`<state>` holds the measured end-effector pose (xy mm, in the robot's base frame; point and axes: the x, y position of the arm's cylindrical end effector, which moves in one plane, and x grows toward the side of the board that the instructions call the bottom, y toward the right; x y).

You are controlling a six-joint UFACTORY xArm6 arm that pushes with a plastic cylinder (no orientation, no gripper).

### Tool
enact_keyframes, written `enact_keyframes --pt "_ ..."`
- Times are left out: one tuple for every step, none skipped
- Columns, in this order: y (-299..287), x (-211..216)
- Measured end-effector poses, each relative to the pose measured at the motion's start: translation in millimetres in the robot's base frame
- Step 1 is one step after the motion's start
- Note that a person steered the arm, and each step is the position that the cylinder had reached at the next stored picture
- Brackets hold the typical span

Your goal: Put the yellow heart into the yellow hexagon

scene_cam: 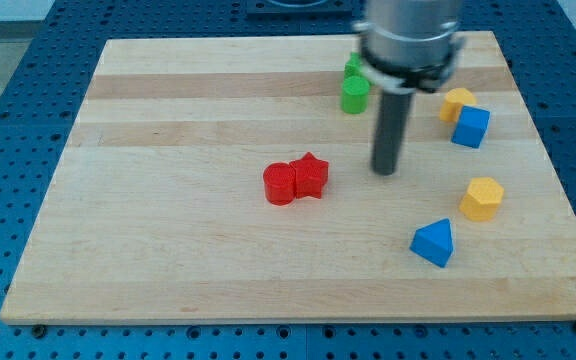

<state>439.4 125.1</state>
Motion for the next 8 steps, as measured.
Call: enact_keyframes --pt "16 -2" --pt "16 -2" --pt "36 -16" --pt "36 -16" --pt "22 -57" --pt "13 -106" --pt "42 -141" --pt "82 -153"
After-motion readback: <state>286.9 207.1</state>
